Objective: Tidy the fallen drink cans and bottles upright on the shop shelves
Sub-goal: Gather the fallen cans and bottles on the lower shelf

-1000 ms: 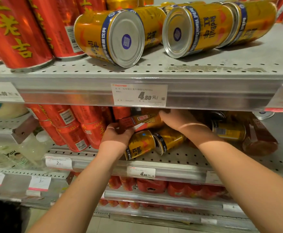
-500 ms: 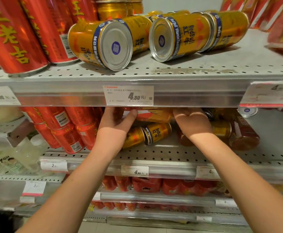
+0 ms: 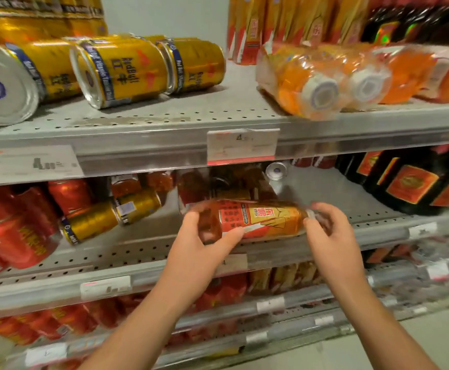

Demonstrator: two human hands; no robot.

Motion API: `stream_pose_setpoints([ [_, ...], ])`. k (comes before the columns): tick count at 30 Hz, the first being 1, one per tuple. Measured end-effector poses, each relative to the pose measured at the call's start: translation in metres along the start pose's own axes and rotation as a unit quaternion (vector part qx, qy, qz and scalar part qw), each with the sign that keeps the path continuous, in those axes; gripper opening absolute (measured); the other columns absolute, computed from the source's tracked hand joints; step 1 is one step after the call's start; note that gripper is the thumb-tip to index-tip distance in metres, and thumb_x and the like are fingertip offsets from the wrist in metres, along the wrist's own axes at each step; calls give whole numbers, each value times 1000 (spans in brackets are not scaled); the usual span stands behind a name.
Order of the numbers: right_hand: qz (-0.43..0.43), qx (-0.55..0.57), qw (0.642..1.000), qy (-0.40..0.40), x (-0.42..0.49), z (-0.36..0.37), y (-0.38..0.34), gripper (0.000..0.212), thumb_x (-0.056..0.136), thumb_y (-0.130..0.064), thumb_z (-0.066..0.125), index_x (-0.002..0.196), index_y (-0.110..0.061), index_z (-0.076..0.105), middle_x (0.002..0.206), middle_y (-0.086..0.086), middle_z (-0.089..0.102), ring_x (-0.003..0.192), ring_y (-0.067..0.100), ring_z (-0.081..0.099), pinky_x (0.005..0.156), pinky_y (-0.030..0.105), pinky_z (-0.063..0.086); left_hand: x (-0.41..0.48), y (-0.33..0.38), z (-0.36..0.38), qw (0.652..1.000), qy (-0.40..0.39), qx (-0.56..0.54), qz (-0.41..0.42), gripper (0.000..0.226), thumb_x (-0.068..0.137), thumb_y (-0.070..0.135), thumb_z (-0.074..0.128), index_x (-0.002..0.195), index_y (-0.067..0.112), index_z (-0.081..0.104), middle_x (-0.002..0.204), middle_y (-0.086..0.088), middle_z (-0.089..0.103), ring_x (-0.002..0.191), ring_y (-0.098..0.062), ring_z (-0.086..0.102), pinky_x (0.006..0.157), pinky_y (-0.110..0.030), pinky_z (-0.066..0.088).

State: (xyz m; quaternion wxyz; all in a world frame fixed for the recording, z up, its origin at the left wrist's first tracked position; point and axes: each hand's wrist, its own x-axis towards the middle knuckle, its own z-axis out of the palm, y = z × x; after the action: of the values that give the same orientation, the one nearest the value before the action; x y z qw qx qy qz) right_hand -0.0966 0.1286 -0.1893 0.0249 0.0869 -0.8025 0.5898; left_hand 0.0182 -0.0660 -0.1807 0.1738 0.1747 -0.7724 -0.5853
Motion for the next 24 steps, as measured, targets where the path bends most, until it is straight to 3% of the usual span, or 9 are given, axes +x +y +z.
stream_pose_setpoints([
  [2,6,-24,1000,6,25,-27,13,22,96,-35,54,117,-39,55,86,-26,64,78,-15,59,65,24,42,9,7,38,998,-29,48,-11,44,76,66,75,108,51,50,104,24,67,92,18,59,63,-7,47],
  [5,11,-70,997,8,76,-63,37,22,92,-43,48,111,-37,57,86,-16,65,79,1,61,67,35,46,26,18,96,994,-46,98,-13,34,71,76,72,89,60,48,93,30,59,83,31,51,59,2,41],
  [9,-25,-93,995,-26,153,-90,71,21,99,-31,49,118,-30,58,96,-2,68,82,14,64,69,34,48,58,24,167,995,-2,98,-30,45,66,82,68,103,76,42,88,41,62,82,20,58,63,-1,44],
  [13,-70,-117,987,-89,219,-97,90,25,98,-12,49,120,-11,62,110,11,65,100,22,60,74,18,31,92,20,225,984,68,134,-93,79,64,88,63,131,52,44,115,20,63,110,-13,62,98,-37,53],
  [15,-94,-134,980,-109,236,-98,94,29,98,-18,51,125,-15,61,117,6,62,110,23,55,81,18,30,103,18,243,982,92,139,-91,79,65,90,61,131,48,49,116,18,67,108,-13,64,94,-34,54],
  [17,-115,-148,974,-129,248,-96,98,31,98,-25,53,127,-18,60,122,7,63,117,25,55,94,25,36,110,16,255,979,109,148,-84,68,71,82,64,127,46,51,108,20,68,97,-8,64,79,-24,51],
  [19,-124,-159,967,-153,255,-94,102,32,98,-27,55,127,-17,60,121,13,63,117,29,57,103,37,41,116,15,262,980,126,127,-91,61,77,68,72,127,39,55,110,17,69,100,-9,65,83,-25,50],
  [21,-134,-161,963,-168,258,-96,103,29,97,-29,55,123,-17,60,116,13,63,113,29,58,101,40,43,122,14,267,980,140,105,-95,58,80,59,76,128,34,57,113,17,67,105,-8,64,91,-25,48],
  [24,-141,-188,958,-166,260,-98,102,27,98,-29,51,120,-16,60,115,13,61,112,29,55,92,33,39,132,16,271,979,141,108,-101,59,82,52,77,133,33,54,109,19,61,106,-8,62,86,-21,43],
])
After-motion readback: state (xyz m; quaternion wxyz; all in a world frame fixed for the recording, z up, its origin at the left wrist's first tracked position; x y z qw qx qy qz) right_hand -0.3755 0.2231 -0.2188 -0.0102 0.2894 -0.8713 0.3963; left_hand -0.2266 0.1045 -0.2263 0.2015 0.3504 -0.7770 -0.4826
